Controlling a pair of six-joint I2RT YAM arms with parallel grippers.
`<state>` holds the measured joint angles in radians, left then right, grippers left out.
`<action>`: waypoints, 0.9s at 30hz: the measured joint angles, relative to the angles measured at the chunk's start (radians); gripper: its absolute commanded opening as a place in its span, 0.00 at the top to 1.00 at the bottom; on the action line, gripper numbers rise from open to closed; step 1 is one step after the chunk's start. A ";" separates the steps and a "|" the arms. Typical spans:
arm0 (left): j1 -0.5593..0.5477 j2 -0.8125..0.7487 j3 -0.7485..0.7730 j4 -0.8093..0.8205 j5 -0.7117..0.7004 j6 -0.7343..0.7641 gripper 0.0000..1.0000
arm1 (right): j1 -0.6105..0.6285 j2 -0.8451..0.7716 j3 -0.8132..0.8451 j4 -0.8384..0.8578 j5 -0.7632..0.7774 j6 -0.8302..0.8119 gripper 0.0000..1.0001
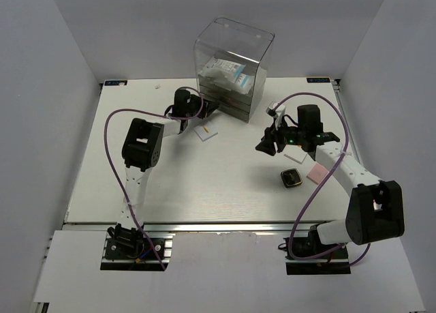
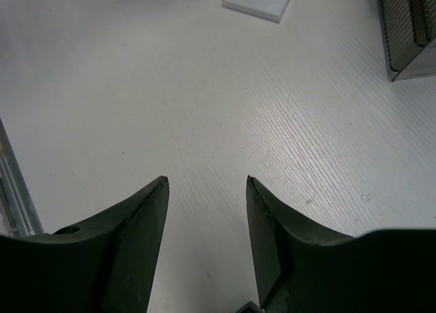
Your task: Organize the makeup
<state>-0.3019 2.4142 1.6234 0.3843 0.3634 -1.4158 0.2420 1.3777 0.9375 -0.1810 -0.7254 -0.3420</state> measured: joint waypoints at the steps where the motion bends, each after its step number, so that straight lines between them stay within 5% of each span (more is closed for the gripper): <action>1: 0.000 0.001 0.003 0.000 0.000 0.000 0.78 | 0.000 0.000 0.000 -0.001 0.000 0.000 0.45; 7: 0.000 0.003 0.014 0.002 -0.003 -0.008 1.00 | 0.000 0.000 0.000 -0.002 0.000 -0.002 0.45; 25: 0.008 -0.002 -0.134 0.065 -0.005 -0.006 1.00 | 0.000 0.002 0.000 -0.002 0.000 -0.002 0.45; 27: 0.011 -0.005 -0.146 0.078 -0.004 -0.006 0.92 | 0.000 0.002 -0.001 -0.002 -0.001 -0.002 0.45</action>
<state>-0.2909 2.4088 1.4769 0.4625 0.3592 -1.4223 0.2420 1.3792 0.9367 -0.1833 -0.7261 -0.3443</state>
